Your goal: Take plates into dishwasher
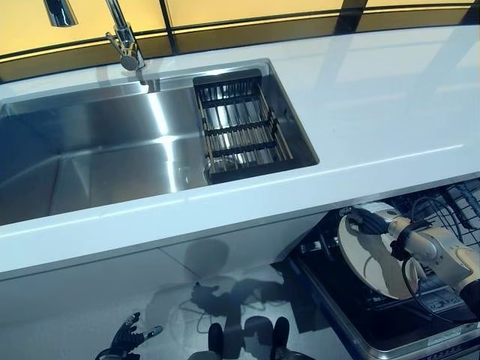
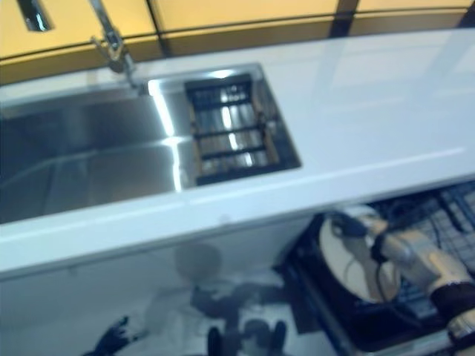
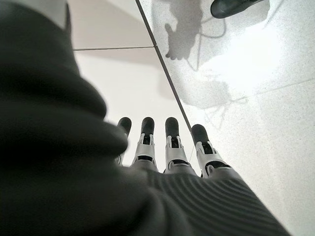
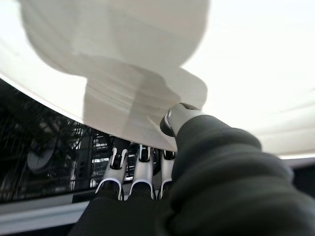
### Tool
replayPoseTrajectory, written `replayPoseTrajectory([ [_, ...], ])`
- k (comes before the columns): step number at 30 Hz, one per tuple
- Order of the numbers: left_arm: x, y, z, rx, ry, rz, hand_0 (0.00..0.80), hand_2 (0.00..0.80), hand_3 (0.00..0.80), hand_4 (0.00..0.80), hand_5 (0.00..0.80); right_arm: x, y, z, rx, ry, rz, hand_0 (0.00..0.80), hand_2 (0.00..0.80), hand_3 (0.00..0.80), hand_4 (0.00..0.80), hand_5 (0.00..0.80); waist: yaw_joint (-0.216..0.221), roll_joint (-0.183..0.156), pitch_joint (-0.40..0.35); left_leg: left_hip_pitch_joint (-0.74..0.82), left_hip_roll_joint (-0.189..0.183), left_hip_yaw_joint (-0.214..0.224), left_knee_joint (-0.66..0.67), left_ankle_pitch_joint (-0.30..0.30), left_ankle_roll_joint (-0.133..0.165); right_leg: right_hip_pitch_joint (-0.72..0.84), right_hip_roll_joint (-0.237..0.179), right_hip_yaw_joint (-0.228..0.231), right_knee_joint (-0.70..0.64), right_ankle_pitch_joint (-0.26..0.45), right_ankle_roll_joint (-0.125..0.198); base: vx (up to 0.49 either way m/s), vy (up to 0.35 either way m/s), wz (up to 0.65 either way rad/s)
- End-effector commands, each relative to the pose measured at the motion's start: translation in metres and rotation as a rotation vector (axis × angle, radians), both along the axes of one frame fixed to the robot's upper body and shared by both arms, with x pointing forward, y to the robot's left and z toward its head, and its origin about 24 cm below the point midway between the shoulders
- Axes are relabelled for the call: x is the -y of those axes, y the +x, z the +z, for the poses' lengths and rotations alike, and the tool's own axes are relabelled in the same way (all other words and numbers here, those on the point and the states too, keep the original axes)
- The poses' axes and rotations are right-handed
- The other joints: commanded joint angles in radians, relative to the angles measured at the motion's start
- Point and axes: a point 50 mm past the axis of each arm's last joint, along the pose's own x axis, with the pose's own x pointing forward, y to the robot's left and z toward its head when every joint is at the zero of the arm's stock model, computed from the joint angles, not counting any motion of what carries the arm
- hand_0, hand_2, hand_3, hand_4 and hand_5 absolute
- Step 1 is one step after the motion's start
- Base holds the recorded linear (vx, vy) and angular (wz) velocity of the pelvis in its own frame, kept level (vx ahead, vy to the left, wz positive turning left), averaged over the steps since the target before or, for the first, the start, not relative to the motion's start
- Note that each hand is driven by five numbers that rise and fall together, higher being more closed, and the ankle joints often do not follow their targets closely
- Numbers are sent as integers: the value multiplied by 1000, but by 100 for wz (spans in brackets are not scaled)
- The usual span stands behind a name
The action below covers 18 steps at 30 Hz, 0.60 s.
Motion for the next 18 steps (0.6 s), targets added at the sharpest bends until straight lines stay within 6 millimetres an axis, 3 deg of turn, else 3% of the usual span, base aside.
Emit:
replayPoseTrajectory([
  [1,-1,15,6,58,-7,7,0,0,0,0,0,-14,16,35,107,94,60,800,800,800,800,800,16,-13,5,-8,-47,-60,-3,-90,72,63,-1,-36,8,-105,54,0,0,0],
  [8,0,19,7,63,-6,5,0,0,0,0,0,-9,19,32,54,234,14,800,800,800,800,800,20,-2,11,-10,-47,-65,-3,-88,70,64,-1,-41,6,-106,49,-1,-3,0],
  [12,0,17,6,55,-10,1,0,0,0,0,0,3,21,28,1,388,-79,800,800,800,800,800,23,4,11,-11,-46,-69,-3,-85,66,68,1,-45,4,-107,44,-1,-21,5],
  [18,1,14,5,53,-17,-6,0,0,0,0,0,21,19,22,-10,454,-177,800,800,800,800,800,21,13,13,-9,-46,-68,-3,-83,63,71,0,-49,4,-108,41,3,-7,4],
])
